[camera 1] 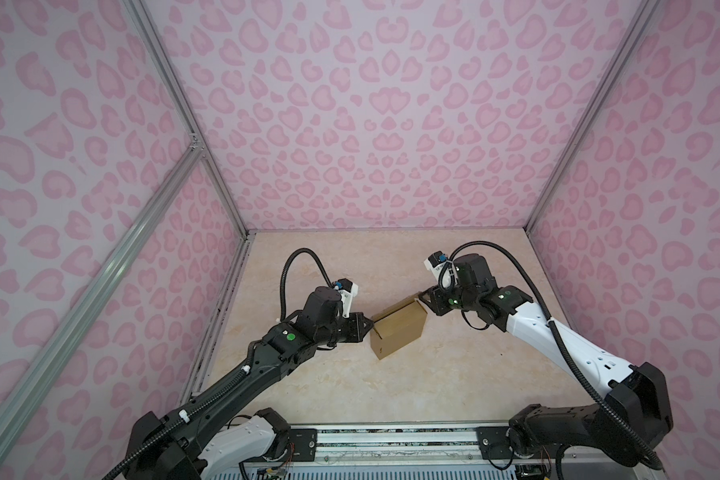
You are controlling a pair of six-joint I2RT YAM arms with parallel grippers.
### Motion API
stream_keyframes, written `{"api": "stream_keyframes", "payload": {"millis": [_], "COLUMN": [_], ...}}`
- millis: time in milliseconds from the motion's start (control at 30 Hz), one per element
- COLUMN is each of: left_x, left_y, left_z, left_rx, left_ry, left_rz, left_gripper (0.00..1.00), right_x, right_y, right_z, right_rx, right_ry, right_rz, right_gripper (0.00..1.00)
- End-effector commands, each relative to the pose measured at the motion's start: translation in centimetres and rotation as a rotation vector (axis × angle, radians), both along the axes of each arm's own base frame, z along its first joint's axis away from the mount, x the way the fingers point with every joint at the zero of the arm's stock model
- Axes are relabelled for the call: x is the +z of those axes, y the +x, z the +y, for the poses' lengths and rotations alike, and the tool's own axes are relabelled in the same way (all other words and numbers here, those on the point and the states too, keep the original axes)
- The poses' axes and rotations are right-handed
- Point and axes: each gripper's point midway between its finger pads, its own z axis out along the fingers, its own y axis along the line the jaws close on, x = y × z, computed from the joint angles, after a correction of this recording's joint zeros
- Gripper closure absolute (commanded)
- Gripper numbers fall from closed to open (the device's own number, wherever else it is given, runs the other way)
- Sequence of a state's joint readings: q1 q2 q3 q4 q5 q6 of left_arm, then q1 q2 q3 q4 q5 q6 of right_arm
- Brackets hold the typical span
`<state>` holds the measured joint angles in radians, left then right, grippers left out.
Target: Fold the paper box
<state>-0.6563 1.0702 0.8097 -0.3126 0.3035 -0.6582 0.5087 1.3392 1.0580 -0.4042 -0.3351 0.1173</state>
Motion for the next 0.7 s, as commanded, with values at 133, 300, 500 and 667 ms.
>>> {"api": "stream_keyframes", "payload": {"millis": [133,300,500,667], "left_x": [0.1,0.1,0.5,0.6], "left_y": [0.0,0.0,0.2,0.2], "left_z": [0.0,0.0,-0.2,-0.3], "left_rx": [-0.009,-0.008,-0.003,0.002], "left_ry": [0.004,0.007,0.002,-0.004], "left_rz": [-0.008,-0.008,0.002,0.015], "left_gripper": [0.89,0.88,0.88,0.9], "right_x": [-0.3,-0.7,-0.7,-0.4], "right_y": [-0.7,-1.1,-1.7,-2.0], "right_z": [0.2,0.4,0.8,0.9], "right_rx": [0.015,0.024,0.036,0.028], "right_ry": [0.001,-0.006,-0.02,-0.032], "right_rz": [0.012,0.026,0.035,0.043], "right_gripper": [0.77,0.82,0.87,0.89]}}
